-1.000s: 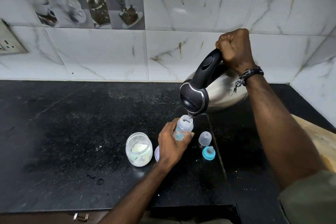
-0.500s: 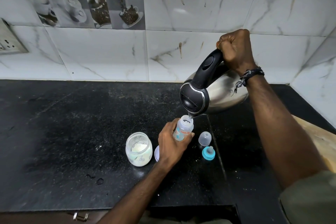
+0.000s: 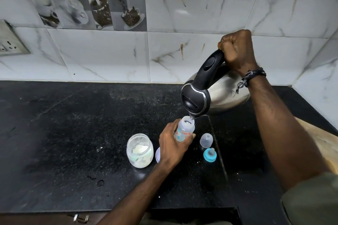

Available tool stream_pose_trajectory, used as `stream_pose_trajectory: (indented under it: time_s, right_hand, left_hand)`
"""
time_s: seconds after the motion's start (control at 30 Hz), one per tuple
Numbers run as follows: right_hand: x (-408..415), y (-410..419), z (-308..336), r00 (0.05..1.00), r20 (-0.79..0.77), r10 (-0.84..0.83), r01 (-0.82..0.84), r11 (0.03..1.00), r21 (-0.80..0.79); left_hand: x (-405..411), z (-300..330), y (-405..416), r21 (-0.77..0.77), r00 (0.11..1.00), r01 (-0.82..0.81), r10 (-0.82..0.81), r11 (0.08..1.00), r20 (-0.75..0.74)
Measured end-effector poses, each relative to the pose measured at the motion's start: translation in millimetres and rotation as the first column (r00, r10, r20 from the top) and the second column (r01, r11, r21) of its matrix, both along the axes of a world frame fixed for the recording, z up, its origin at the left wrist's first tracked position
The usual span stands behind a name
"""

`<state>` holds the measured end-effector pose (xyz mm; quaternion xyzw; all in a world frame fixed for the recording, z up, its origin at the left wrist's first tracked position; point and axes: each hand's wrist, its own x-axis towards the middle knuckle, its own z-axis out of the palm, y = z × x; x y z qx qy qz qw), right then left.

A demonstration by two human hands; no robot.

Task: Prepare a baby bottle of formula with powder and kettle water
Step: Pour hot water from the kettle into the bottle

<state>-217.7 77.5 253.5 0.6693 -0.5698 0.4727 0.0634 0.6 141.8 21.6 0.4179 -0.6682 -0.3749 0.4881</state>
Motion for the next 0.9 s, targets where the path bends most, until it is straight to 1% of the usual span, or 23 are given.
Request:
stream_pose_trajectory:
  time_s: [0.9]
  right_hand:
    - [2.9, 0.5, 1.6, 1.0, -0.011, 0.008, -0.009, 1.0, -0.005]
  left_hand:
    - [-0.5, -1.1, 0.3, -0.007, 1.0, -0.004, 0.004, 1.0, 0.03]
